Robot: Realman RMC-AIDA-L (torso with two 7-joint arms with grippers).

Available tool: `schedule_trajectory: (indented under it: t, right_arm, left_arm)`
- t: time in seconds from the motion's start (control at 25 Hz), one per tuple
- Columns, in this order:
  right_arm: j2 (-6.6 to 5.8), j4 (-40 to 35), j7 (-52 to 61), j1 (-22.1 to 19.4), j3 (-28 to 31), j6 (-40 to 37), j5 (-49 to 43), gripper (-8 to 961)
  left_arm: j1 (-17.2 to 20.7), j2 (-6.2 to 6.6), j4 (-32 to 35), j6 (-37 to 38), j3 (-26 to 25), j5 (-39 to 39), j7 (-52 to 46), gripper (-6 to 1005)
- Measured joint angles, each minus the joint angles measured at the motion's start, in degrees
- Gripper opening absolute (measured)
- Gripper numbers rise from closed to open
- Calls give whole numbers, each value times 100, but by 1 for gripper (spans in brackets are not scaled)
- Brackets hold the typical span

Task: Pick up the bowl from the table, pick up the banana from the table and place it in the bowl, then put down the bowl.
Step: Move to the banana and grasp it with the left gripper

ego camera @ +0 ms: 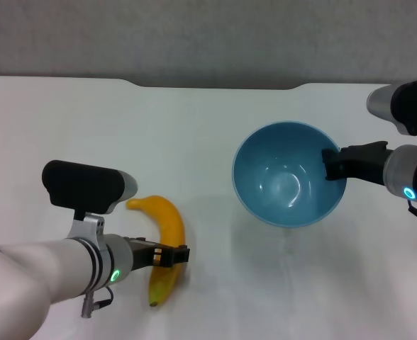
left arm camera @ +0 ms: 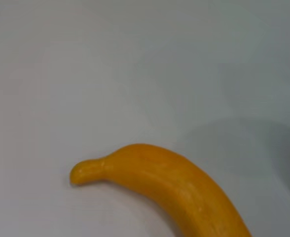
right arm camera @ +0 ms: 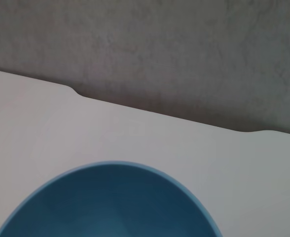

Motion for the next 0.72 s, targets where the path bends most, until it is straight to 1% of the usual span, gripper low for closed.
schedule_trajectory:
  t: [0.64, 0.72]
  right_arm:
    - [9, -1, 0, -40, -32, 0, 6, 35]
    - [9, -1, 0, -43, -32, 0, 6, 35]
  left_arm:
    - [-28, -7, 181, -32, -35, -89, -44, 868]
    - [-17, -6, 163, -35, -41, -90, -41, 795]
